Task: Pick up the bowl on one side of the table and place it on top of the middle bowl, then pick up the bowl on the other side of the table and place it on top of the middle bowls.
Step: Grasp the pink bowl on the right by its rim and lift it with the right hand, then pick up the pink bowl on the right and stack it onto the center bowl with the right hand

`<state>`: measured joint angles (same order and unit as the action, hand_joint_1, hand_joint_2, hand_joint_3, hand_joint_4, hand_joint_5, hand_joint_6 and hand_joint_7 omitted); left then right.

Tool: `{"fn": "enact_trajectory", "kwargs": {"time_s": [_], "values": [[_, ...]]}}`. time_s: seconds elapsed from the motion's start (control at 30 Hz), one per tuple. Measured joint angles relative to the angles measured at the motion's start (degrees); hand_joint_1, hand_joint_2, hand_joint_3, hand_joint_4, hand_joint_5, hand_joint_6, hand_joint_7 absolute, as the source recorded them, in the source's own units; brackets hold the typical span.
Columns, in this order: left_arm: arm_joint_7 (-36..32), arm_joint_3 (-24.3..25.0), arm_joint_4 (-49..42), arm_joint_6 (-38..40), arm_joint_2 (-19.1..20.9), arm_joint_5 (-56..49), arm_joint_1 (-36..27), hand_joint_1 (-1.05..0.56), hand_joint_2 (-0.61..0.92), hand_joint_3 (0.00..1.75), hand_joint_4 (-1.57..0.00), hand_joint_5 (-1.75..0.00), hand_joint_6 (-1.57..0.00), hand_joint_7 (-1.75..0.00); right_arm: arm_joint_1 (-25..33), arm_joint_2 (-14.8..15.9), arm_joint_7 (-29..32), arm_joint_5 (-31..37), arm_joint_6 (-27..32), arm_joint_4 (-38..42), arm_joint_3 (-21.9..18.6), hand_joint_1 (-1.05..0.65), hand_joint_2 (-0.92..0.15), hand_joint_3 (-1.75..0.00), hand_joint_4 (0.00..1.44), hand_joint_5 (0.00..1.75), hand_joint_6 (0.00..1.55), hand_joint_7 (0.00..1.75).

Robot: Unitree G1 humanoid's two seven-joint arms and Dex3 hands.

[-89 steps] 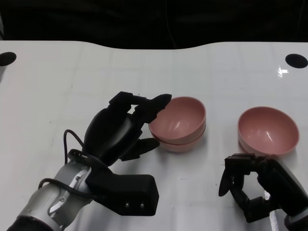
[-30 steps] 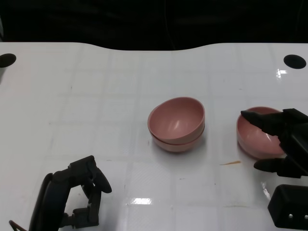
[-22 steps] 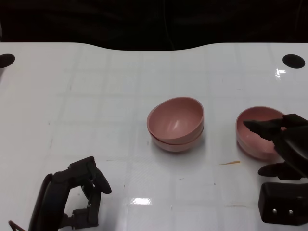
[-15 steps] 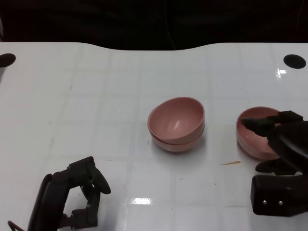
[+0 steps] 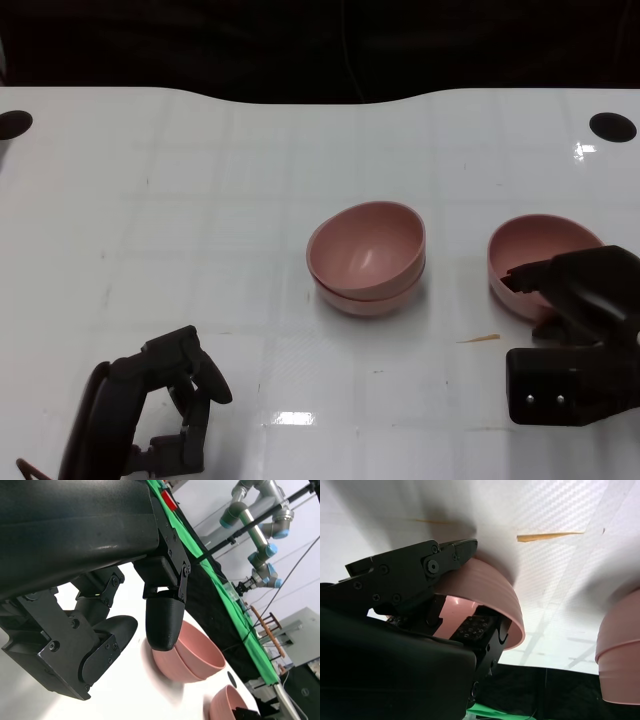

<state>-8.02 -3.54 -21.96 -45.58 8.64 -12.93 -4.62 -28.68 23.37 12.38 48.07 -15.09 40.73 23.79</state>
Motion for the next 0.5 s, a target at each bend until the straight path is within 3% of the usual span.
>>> {"fn": "enact_trajectory", "kwargs": {"time_s": [0.03, 0.07, 0.13, 0.2, 0.23, 0.3, 0.33, 0.37, 0.4, 0.43, 0.5], "values": [[0.00, 0.00, 0.00, -0.01, 0.00, -0.02, 0.01, -0.03, 0.33, 1.48, -0.86, -1.74, -0.82, -1.49, -0.43, 0.02, 1.75, -0.05, -1.46, 0.97, 0.19, -0.04, -0.91, -0.05, 0.92, 1.64, 1.17, 0.57], [0.00, 0.01, 0.00, -0.02, 0.00, -0.05, 0.01, -0.03, 0.33, 1.48, -0.86, -1.74, -0.82, -1.49, -0.69, 0.03, 3.39, -0.09, -2.79, 1.76, 0.41, -0.04, -0.92, -0.04, 0.91, 1.69, 1.07, 0.80], [0.00, 0.01, 0.00, -0.03, 0.00, -0.08, 0.01, -0.03, 0.33, 1.48, -0.86, -1.74, -0.82, -1.49, -1.06, 0.03, 5.52, -0.11, -4.37, 3.04, 0.98, -0.04, -0.92, -0.04, 0.90, 1.73, 0.98, 1.01], [0.00, 0.02, 0.00, -0.03, 0.00, -0.08, 0.01, -0.03, 0.33, 1.48, -0.86, -1.74, -0.82, -1.49, -1.37, 0.03, 6.48, -0.16, -4.97, 3.97, 1.38, -0.04, -0.92, -0.04, 0.90, 1.74, 0.96, 1.06], [0.00, 0.02, 0.00, -0.03, 0.00, -0.08, 0.02, -0.02, 0.33, 1.48, -0.86, -1.74, -0.82, -1.49, -1.52, 0.05, 7.48, -0.16, -5.51, 4.60, 1.48, -0.01, -0.88, -0.06, 0.91, 1.74, 0.86, 1.26], [-0.01, 0.07, -0.01, -0.03, 0.01, -0.27, 0.03, -0.02, 0.32, 1.49, -0.87, -1.74, -0.81, -1.49, -1.49, 0.02, 12.90, -0.15, -7.99, 5.24, 1.47, 0.06, -0.79, -0.06, 0.95, 1.75, 0.88, 1.38], [-0.01, 0.07, -0.02, -0.03, 0.01, -0.46, 0.05, -0.02, 0.32, 1.50, -0.87, -1.74, -0.81, -1.49, -1.55, -0.13, 16.40, -0.22, -9.85, 5.18, 1.29, 0.08, -0.75, -0.16, 0.97, 1.75, 0.86, 1.48], [-0.01, 0.07, -0.03, -0.03, 0.01, -0.59, 0.09, -0.02, 0.32, 1.49, -0.87, -1.73, -0.82, -1.49, -1.74, -0.30, 18.89, -0.33, -10.97, 4.82, 1.15, 0.07, -0.52, -0.65, 0.98, 1.75, 0.84, 1.56], [-0.01, 0.06, -0.05, -0.03, 0.00, -0.62, 0.18, -0.02, 0.32, 1.49, -0.87, -1.73, -0.82, -1.49, -2.07, -0.48, 20.53, -0.43, -11.59, 4.51, 1.05, 0.06, -0.40, -0.89, 0.98, 1.75, 0.83, 1.59], [-0.01, 0.06, -0.08, -0.03, 0.00, -0.61, 0.28, -0.01, 0.32, 1.49, -0.87, -1.73, -0.82, -1.49, -2.44, -0.62, 21.65, -0.49, -11.86, 4.05, 0.93, 0.07, -0.32, -1.07, 0.99, 1.75, 0.84, 1.60], [-0.01, 0.08, -0.33, -0.03, 0.00, -0.59, 0.34, -0.01, 0.33, 1.48, -0.87, -1.73, -0.82, -1.49, -3.13, -0.91, 23.07, -0.72, -12.42, 2.73, 0.74, 0.07, -0.27, -1.16, 1.00, 1.75, 0.84, 1.61]]}}
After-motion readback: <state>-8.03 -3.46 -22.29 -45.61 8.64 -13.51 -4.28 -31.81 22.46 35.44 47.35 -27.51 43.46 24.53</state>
